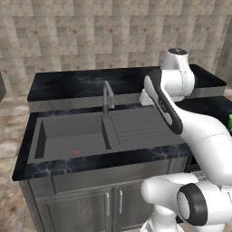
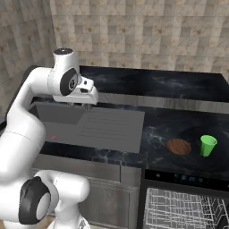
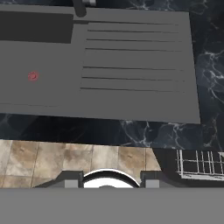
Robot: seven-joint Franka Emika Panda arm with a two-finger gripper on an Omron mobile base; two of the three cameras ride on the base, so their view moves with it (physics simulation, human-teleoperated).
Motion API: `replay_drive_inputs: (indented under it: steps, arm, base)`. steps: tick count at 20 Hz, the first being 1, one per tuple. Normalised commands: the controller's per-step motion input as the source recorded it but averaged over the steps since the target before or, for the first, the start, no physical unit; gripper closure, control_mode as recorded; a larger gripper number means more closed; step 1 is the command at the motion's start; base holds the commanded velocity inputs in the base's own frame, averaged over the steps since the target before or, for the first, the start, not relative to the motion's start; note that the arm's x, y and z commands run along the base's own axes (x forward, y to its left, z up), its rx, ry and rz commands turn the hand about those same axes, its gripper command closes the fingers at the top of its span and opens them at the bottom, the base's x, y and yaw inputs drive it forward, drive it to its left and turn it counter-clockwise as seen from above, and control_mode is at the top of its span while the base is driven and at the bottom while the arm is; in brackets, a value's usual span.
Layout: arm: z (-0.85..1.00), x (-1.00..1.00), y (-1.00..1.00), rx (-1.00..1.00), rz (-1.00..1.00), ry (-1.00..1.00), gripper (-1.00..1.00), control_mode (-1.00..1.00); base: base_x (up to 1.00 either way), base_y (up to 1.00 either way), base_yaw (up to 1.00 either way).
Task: Pick up the cup and bowl from the counter, place them in the dishwasher, and close the dishwasher door.
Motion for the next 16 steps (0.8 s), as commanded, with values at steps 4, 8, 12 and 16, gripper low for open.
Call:
replay_drive_inputs:
  steps: [4, 8, 12, 16]
  arm:
    - [0.00, 0.00, -0.07, 0.00, 0.00, 0.00, -1.00, -1.00]
    - [0.00, 0.00, -0.21, 0.00, 0.00, 0.00, -1.00, -1.00]
    - [0.00, 0.00, -0.31, 0.00, 0.00, 0.00, -1.00, -1.00]
    - [0.00, 0.00, -0.31, 0.00, 0.00, 0.00, -1.00, -1.00]
  base:
    - [0.00, 0.00, 0.00]
    - [0.00, 0.00, 0.00]
    - [0.00, 0.00, 0.00]
    - [0.00, 0.00, 0.00]
